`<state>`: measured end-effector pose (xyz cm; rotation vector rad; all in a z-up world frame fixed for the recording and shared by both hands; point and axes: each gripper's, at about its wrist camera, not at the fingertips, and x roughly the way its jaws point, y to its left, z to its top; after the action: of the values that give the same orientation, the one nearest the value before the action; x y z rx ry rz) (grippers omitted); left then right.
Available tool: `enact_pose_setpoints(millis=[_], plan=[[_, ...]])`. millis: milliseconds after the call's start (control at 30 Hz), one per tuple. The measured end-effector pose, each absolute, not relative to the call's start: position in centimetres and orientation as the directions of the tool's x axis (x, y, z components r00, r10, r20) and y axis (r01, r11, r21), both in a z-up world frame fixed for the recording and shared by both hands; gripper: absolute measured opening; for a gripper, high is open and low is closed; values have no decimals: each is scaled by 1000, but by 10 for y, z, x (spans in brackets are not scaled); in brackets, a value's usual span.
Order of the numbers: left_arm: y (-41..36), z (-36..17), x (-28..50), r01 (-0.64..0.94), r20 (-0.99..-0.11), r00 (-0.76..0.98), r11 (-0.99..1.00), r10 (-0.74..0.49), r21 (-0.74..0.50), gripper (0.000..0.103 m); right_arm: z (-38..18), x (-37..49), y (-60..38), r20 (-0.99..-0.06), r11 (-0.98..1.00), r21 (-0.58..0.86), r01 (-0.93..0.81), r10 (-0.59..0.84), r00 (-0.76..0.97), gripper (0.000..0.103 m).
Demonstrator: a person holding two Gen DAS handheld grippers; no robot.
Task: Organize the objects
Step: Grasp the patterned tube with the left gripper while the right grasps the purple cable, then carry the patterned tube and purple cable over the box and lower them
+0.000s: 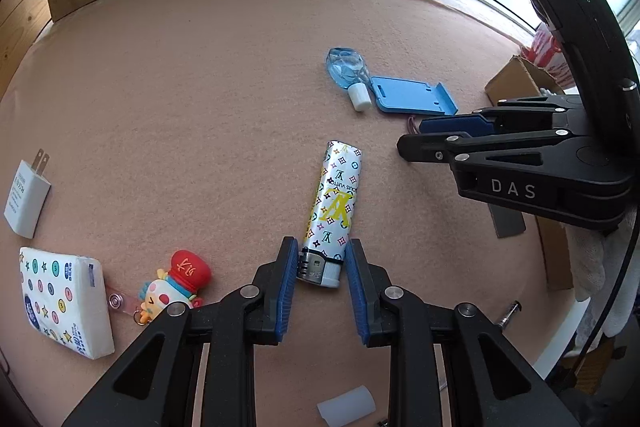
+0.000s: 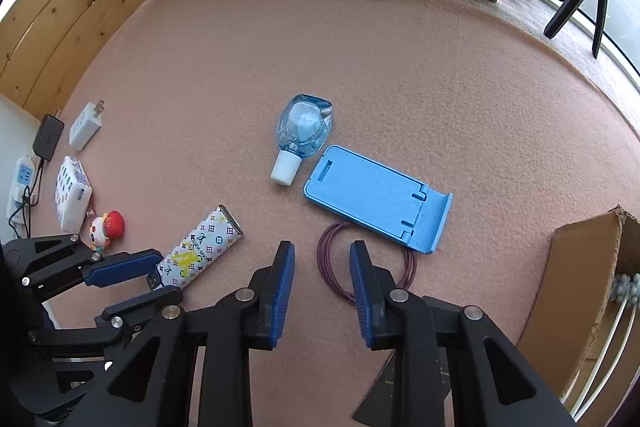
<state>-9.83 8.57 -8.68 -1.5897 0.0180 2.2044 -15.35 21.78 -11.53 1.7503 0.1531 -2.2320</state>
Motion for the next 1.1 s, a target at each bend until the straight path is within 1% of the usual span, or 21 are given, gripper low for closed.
enact_pose_setpoints(millis=[67,133,233,300,433,567,600,667,700,867,1100], plan=[[79,-87,-98,-337,-908,-258,-911,331,-237,27,-115,-151,211,-965,-942,53,331,-134,-227,21],[79,-87,-96,-343,-908,-259,-910,329,-232,27,-115,-146,207,-965,-934,26,356,-117,-235,11],[82,-87,-97,-340,-908,-260,-911,328,-231,27,-114,-140,209,-965,-935,52,352,-138,-224,2],[84,-87,-96,-349,-909,-262,-910,325,-225,28,-114,-135,214,-961,-941,79,328,-159,-225,2],[88,-87,-95,-359,-908,-262,-906,328,-224,40,-112,-123,218,-950,-949,122,290,-196,-243,2],[103,-89,-103,-377,-914,-274,-907,301,-185,41,-111,-109,224,-942,-953,161,258,-226,-246,2],[105,-90,-105,-378,-914,-275,-907,298,-183,41,-111,-105,226,-941,-953,174,246,-235,-245,2],[108,-92,-111,-378,-915,-287,-911,283,-163,27,-112,-99,231,-936,-955,204,217,-255,-243,2],[108,-93,-113,-375,-914,-289,-912,286,-167,25,-113,-96,233,-933,-955,216,205,-264,-245,2],[104,-94,-116,-342,-909,-286,-919,302,-198,25,-108,-85,246,-920,-952,275,133,-301,-252,2],[101,-80,-109,-313,-892,-297,-917,341,-246,25,-75,-76,271,-872,-932,353,81,-359,-332,2]])
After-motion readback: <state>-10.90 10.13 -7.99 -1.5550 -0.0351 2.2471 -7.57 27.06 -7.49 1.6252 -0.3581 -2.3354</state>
